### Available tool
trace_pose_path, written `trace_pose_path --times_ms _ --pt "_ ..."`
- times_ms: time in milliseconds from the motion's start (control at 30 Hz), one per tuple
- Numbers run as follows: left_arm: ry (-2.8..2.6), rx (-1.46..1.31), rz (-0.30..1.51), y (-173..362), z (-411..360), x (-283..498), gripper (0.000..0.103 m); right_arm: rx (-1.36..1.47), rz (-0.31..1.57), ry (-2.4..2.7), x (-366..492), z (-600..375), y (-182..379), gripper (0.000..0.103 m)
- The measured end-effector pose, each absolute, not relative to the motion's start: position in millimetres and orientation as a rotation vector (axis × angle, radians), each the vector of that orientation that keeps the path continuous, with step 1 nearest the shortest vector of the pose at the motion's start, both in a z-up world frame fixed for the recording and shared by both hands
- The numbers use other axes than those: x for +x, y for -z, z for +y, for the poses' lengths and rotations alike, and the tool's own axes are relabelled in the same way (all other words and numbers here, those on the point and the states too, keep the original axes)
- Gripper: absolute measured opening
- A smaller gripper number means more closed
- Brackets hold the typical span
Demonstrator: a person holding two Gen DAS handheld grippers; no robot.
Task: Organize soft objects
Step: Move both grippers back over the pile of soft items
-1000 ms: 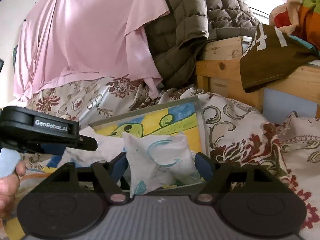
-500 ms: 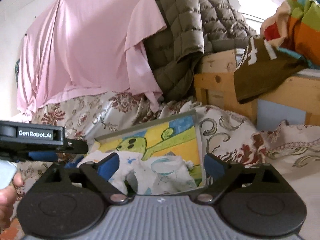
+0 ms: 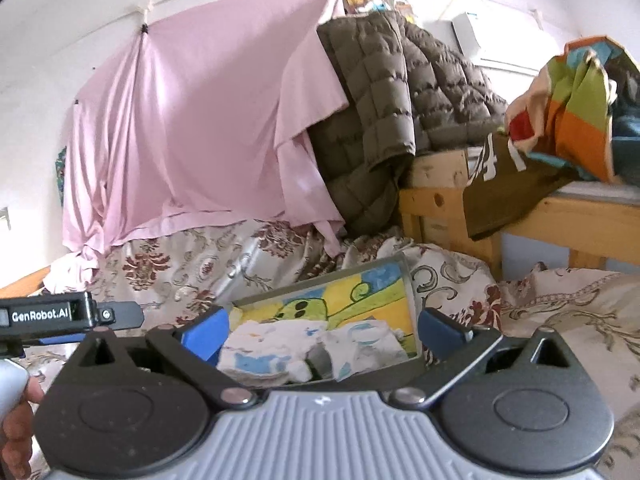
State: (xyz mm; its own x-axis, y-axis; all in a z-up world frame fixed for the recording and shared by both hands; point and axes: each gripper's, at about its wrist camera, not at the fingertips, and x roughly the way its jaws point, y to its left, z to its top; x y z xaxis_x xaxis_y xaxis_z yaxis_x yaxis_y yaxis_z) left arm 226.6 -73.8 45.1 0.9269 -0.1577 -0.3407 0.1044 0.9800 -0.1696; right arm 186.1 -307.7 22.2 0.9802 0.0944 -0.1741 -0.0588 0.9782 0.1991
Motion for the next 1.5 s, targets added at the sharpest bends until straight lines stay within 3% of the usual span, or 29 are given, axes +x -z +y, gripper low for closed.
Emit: trace_pose_path --times_ms 733,1500 --pt "0.120 -0.151 0.301 -21.5 -26.9 89.8 0.102 0.151 0.228 -0.086 61.5 -257.3 -13.2 0.103" --pt "0.079 -0.120 0.431 18.9 -13.4 55.9 0.102 0.153 0.353 -0.026 37.2 -249.5 1.5 0.103"
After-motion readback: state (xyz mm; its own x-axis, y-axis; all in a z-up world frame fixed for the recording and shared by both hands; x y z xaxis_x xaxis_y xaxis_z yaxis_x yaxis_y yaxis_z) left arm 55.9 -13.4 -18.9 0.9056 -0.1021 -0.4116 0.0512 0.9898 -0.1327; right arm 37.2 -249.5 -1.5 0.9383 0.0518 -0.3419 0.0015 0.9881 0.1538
